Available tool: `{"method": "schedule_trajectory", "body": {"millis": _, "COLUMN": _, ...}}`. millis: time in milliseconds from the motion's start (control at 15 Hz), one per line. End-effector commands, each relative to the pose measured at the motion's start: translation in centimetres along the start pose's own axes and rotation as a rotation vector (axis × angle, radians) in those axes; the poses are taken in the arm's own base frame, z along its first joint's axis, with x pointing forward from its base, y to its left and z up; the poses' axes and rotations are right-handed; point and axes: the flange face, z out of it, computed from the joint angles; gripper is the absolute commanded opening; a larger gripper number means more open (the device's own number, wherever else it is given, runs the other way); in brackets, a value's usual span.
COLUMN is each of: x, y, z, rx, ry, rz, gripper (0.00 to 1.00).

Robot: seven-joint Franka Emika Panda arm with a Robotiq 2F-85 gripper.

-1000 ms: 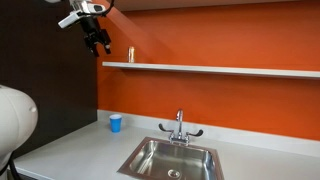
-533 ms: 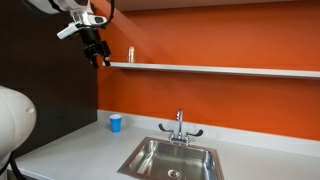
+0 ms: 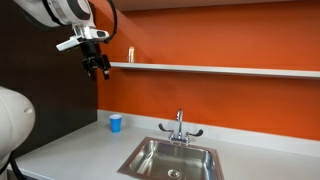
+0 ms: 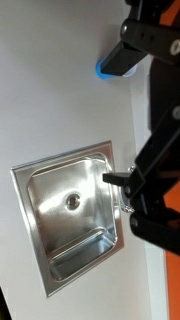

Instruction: Put the orange can on the bottom shelf

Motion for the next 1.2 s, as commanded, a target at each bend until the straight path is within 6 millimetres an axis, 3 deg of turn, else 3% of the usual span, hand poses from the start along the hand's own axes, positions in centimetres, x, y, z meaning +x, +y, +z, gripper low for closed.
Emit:
{"method": "schedule_trajectory", "body": {"millis": 0, "x": -0.8, "y": 0.9, "z": 1.6, "rx": 0.024, "ry": 0.017, "rz": -0.060, "gripper": 1.00}}
{"method": "schedule_trajectory", "body": {"millis": 400, "x": -1.5, "y": 1.4, "z": 3.9, "rx": 0.015, "ry": 0.019, "rz": -0.057, "gripper": 1.00}}
{"method": "schedule_trajectory", "body": {"millis": 467, "x": -0.9, "y": 0.6, "z": 3.8, "rx": 0.008, "ry": -0.002, "rz": -0.048, "gripper": 1.00}}
{"method": "schedule_trajectory", "body": {"millis": 1133, "x": -1.1, "y": 0.8, "z": 4.0, "rx": 0.007, "ry": -0.003, "rz": -0.044, "gripper": 1.00}}
